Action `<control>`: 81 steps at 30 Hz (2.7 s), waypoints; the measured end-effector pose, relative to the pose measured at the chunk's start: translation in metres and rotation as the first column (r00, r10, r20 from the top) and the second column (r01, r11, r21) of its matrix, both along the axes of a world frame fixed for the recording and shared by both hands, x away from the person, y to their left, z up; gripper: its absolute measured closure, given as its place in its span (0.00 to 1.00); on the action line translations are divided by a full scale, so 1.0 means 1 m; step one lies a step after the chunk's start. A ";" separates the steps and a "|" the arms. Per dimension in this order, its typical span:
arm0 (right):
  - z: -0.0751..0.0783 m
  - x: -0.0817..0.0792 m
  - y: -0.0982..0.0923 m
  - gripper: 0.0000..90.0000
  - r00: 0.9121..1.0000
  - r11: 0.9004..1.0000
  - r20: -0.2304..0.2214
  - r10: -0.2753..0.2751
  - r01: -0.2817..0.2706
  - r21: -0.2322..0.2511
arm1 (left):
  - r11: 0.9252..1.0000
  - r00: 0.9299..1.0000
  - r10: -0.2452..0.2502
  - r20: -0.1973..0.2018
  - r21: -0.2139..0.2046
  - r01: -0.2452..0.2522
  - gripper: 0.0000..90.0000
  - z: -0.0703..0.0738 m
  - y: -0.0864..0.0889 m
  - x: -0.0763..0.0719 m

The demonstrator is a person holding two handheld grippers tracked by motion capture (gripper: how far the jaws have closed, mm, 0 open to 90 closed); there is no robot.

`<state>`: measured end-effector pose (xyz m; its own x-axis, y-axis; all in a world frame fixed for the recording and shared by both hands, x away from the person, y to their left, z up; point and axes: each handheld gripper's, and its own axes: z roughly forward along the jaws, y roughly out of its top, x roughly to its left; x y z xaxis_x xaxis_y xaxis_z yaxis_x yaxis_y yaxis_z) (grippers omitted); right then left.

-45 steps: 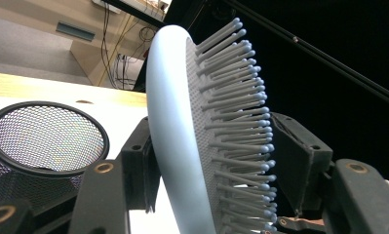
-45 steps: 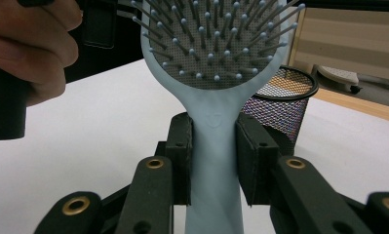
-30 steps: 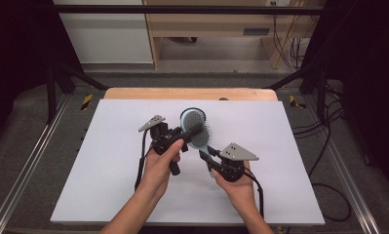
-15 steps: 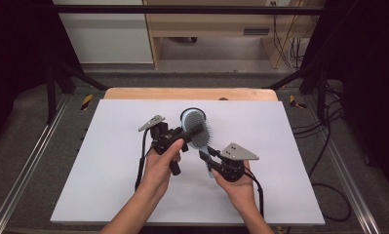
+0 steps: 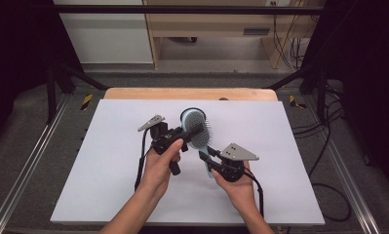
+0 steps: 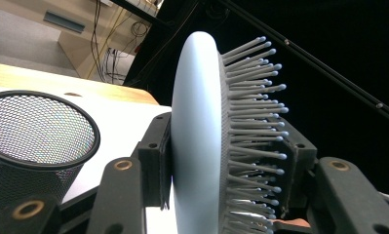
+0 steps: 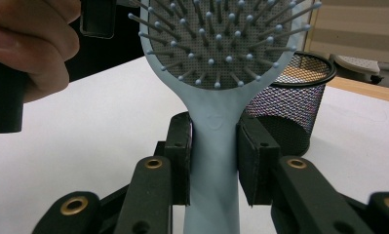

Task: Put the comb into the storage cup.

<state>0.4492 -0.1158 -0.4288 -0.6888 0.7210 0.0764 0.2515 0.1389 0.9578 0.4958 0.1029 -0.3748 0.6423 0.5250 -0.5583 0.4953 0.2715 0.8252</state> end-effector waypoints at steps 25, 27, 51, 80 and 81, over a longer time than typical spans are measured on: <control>-0.003 -0.001 0.005 0.39 1.000 1.000 0.006 -0.025 0.025 -0.010 | 1.000 1.000 0.001 0.024 0.013 -0.002 0.56 0.001 0.003 0.001; -0.004 0.000 0.006 0.32 1.000 1.000 -0.006 -0.013 0.013 -0.001 | 1.000 0.999 0.013 0.030 0.017 -0.013 0.56 0.001 0.005 0.001; -0.015 0.004 -0.008 0.17 0.999 0.995 -0.047 -0.011 0.007 -0.099 | 0.990 0.981 0.109 0.158 0.076 -0.122 0.56 0.024 0.039 -0.004; -0.019 0.004 -0.050 0.10 0.987 0.987 -0.035 -0.158 0.156 -0.032 | 0.963 0.940 0.216 0.264 0.100 -0.249 0.55 0.049 0.088 -0.005; -0.019 0.005 -0.052 0.10 0.986 0.987 -0.044 -0.160 0.159 -0.034 | 0.963 0.939 0.215 0.267 0.103 -0.250 0.55 0.050 0.089 -0.004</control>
